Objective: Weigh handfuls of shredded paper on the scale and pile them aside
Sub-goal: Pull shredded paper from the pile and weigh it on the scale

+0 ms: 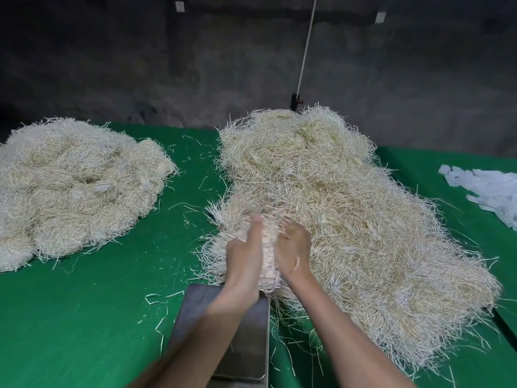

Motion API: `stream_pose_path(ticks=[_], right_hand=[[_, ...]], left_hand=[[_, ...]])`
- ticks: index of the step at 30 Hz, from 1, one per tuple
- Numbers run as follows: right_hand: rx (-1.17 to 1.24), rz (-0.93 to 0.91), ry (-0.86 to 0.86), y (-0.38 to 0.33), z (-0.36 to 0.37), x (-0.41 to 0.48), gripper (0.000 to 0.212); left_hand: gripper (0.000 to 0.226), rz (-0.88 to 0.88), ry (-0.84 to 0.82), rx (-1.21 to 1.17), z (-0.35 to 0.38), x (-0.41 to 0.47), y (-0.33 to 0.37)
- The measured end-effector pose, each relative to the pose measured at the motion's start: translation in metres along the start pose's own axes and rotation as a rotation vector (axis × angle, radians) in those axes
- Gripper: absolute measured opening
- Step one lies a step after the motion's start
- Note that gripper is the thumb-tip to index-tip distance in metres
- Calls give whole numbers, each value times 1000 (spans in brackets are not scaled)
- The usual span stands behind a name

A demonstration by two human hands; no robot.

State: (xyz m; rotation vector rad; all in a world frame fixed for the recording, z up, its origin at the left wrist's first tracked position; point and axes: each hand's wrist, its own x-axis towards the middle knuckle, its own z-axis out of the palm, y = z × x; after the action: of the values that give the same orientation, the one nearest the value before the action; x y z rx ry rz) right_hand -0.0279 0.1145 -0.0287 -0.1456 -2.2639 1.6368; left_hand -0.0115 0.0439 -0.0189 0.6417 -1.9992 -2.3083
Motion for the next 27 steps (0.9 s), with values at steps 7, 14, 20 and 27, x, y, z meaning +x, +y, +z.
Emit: stream_pose_path(ticks=[7, 14, 20, 27], right_hand=[[-121, -184, 7, 5, 23, -30, 45], [478, 169, -186, 4, -14, -10, 40], [169, -76, -305, -16, -13, -6, 45], [292, 189, 100, -16, -5, 6, 31]], left_hand=[[29, -25, 19, -104, -11, 16, 2], [46, 193, -28, 211, -27, 9, -6], [62, 127, -307, 95, -17, 2, -4], [92, 152, -179, 13, -10, -14, -18]])
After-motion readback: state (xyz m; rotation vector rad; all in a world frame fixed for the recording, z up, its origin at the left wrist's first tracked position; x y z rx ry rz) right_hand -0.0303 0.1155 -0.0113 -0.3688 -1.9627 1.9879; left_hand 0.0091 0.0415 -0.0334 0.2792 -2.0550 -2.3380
